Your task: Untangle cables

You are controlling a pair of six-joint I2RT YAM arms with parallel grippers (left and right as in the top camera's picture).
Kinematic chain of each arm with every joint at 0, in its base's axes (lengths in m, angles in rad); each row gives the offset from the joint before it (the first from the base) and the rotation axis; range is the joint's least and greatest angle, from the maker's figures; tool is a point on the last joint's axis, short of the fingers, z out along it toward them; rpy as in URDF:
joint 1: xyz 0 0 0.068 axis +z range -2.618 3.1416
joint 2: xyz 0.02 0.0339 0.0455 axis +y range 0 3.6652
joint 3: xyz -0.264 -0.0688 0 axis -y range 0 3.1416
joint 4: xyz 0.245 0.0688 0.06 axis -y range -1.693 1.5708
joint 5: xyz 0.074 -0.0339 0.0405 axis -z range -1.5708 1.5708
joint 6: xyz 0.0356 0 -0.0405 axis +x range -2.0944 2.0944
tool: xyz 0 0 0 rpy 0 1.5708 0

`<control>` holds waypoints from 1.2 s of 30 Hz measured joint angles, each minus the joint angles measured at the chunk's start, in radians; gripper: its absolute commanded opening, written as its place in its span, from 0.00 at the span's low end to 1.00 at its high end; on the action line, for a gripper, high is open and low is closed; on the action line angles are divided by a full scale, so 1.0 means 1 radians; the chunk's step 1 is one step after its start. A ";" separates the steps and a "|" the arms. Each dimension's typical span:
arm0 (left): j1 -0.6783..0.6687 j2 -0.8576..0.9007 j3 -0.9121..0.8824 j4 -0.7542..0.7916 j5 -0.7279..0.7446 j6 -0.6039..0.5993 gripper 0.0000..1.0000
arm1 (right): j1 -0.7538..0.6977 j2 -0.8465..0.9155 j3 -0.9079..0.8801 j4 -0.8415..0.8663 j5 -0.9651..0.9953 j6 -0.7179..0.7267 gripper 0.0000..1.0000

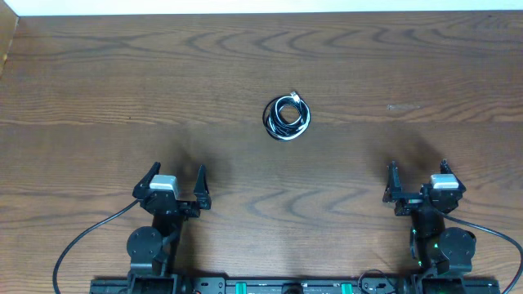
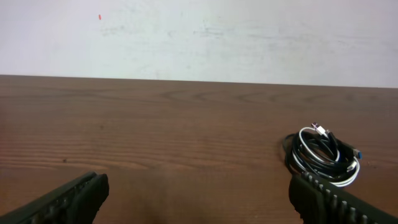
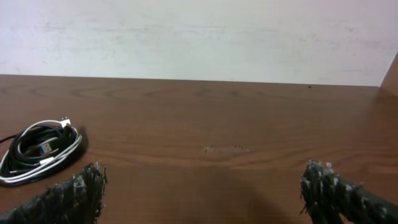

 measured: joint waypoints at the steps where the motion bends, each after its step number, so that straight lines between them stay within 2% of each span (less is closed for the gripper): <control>1: 0.000 0.000 0.000 0.000 0.001 -0.003 0.98 | 0.000 0.000 0.000 0.000 0.000 0.000 0.99; 4: 0.000 0.000 0.000 0.011 0.037 -0.028 0.98 | 0.000 0.000 0.000 0.000 0.000 0.000 0.99; 7: 0.000 0.000 0.000 0.033 0.144 -0.054 0.98 | 0.000 0.000 0.000 0.000 0.000 0.000 0.99; 12: 0.000 0.003 -0.010 0.214 0.323 -0.092 0.98 | 0.000 0.000 0.000 0.000 0.000 0.000 0.99; 15: -0.001 0.003 -0.002 0.341 0.377 -0.139 0.98 | 0.000 0.001 0.000 0.000 0.000 0.000 0.99; 21: -0.001 0.024 0.128 0.353 0.415 -0.180 0.98 | 0.000 0.002 0.000 0.000 0.000 0.000 0.99; 23: -0.001 0.061 0.216 0.301 0.420 -0.185 0.98 | 0.000 0.002 0.000 0.000 0.000 0.000 0.99; 25: -0.002 0.127 0.340 0.157 0.426 -0.194 0.98 | 0.000 0.003 0.000 0.000 0.000 0.000 0.99; 29: -0.004 0.387 0.672 -0.344 0.434 -0.202 0.98 | 0.000 0.004 0.000 -0.001 0.000 -0.001 0.99; 31: -0.004 0.540 0.827 -0.534 0.448 -0.202 0.98 | 0.000 0.005 0.000 -0.001 0.000 -0.001 0.99; 34: -0.004 0.749 1.023 -0.695 0.526 -0.205 0.98 | 0.000 0.005 0.000 0.000 0.000 -0.001 0.99; 36: -0.004 0.845 1.099 -0.724 0.596 -0.201 0.98 | 0.000 0.005 0.000 0.000 0.000 -0.001 0.99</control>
